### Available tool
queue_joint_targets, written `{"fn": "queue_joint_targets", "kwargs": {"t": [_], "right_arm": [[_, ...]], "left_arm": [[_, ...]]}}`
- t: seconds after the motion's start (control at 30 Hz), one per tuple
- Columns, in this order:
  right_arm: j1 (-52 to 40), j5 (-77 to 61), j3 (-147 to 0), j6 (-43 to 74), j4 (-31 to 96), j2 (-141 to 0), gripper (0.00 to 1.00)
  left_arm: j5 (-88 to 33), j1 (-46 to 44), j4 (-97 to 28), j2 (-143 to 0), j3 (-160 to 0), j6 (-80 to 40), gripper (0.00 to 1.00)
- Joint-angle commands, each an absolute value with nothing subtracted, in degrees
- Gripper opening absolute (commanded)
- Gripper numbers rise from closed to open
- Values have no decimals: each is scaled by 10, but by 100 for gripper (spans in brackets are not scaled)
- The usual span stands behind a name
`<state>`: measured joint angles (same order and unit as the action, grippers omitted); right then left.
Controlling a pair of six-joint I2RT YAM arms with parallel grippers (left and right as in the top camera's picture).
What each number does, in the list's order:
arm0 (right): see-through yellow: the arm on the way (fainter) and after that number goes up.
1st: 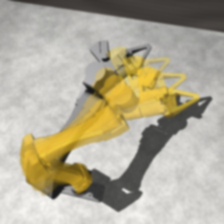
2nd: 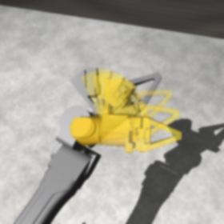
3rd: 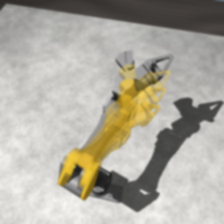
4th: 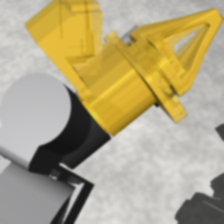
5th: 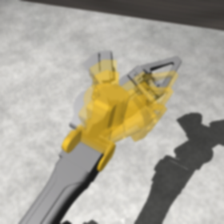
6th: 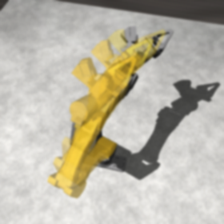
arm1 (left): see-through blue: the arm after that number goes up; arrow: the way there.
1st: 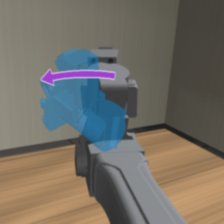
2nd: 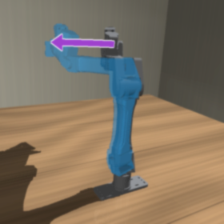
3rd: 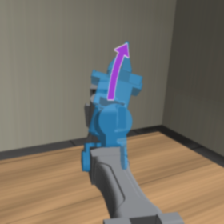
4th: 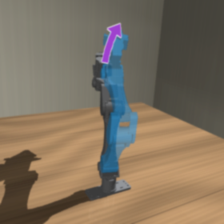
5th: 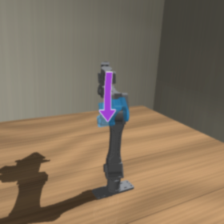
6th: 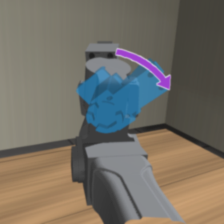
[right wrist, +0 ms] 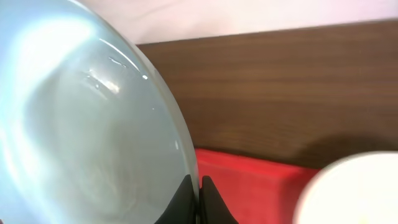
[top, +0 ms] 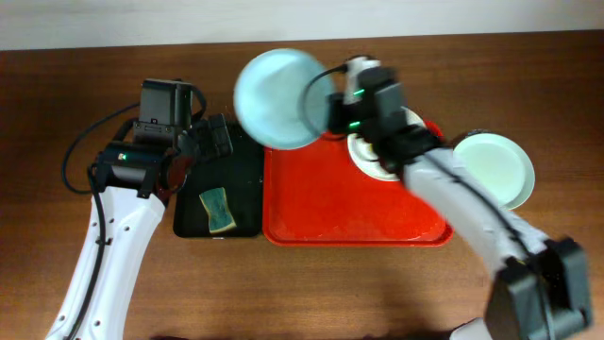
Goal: Clean dirty plates on tray and stack at the side
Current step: 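Swing the plate right and stack it on the pale green plate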
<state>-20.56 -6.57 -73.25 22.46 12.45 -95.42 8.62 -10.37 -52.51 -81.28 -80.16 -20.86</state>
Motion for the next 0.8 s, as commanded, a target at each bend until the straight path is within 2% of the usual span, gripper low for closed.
{"fn": "queue_joint_targets", "kwargs": {"t": [0.0,0.4,0.5,0.63,0.77], "right_arm": [[-106,-181,-738,235,190,-917,4],[259,-208,-738,234,405,-917,4],[336,-161,-734,228,443,-923,4],[368,-70,-705,228,450,-924,4],[366,-38,-665,229,432,-924,4]], "left_arm": [[88,-102,-524,-814,-805,-210,99],[88,-102,-524,-814,-805,-210,99],[88,-102,-524,-814,-805,-210,99],[88,-102,-524,-814,-805,-210,99],[88,-102,-524,-814,-805,-210,99]]}}
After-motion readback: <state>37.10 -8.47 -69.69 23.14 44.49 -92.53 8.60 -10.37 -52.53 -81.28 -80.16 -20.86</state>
